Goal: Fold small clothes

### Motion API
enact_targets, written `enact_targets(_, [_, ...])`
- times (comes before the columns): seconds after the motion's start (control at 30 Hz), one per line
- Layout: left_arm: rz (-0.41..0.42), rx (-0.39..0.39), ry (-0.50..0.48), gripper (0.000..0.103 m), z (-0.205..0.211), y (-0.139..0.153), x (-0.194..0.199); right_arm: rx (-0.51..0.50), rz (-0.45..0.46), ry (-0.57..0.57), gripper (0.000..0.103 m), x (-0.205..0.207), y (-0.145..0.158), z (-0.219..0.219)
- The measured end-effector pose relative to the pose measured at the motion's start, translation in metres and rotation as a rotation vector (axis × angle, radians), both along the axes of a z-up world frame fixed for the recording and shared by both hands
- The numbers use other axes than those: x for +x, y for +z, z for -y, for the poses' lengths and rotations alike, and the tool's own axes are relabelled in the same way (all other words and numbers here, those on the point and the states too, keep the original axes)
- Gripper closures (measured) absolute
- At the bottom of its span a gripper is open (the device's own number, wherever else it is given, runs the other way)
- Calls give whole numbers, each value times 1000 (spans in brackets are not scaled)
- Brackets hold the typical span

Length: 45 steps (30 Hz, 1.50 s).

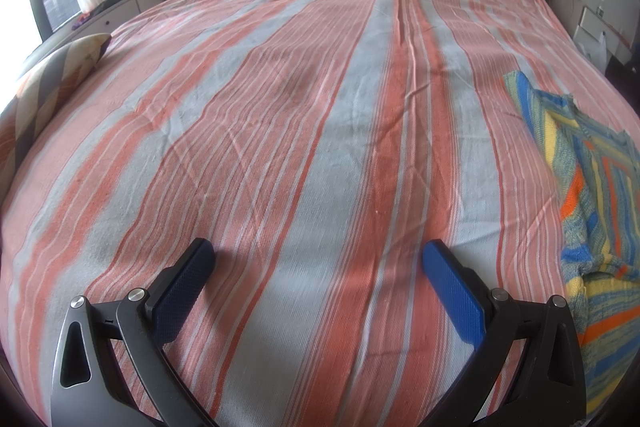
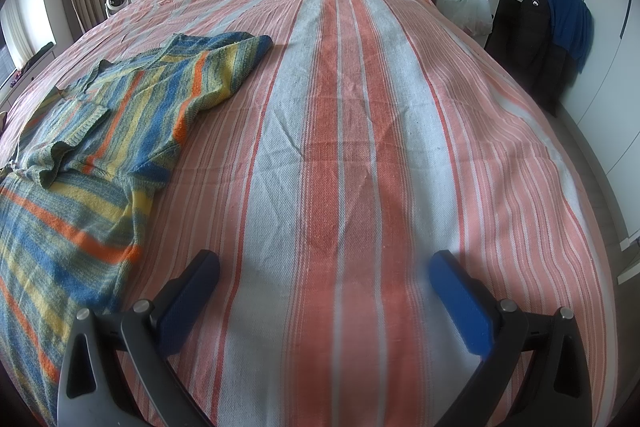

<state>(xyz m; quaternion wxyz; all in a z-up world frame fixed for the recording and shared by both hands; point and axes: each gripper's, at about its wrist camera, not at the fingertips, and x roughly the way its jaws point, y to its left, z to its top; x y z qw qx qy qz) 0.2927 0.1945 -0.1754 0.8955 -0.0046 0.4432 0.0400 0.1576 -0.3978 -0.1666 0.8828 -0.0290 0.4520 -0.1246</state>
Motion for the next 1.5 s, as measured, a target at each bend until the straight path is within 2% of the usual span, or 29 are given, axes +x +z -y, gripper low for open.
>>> enact_targets(0.83, [-6,4,1,0,-1,1,4,-4,-1,1,0,1,-1,0])
enact_targets(0.97, [-32,-69,31,0,-8,5,1,-15,-7,0,0,3,-2,-2])
enact_targets(1.03, [-88,-109,21,2,-7,14,-1,-4,-25,-1,0,7,-2,-2])
enact_targets(1.07, [-81,-136,11,6,-6,24,-9,8,-37,3,0,8,2,-2])
enact_targets(1.13, [-3,-164,-41,6,-2,55,-37,42,-39,37,2,0,18,-5])
enact_targets(1.2, [92,-181,-127,2,6,93,-84,83,23,91,2,-25,47,-19])
enact_targets(1.27, [133,-217,-189,0,10,108,-120,167,32,221,0,-59,73,-44])
enact_targets(1.33, [126,-214,-228,0,15,106,-158,232,0,354,0,-93,83,-70])
enact_targets(1.4, [47,-127,-215,1,24,87,-189,250,-72,427,0,-122,78,-91])
enact_targets(1.5, [-43,46,-210,1,35,58,-223,233,-176,410,0,-165,52,-105])
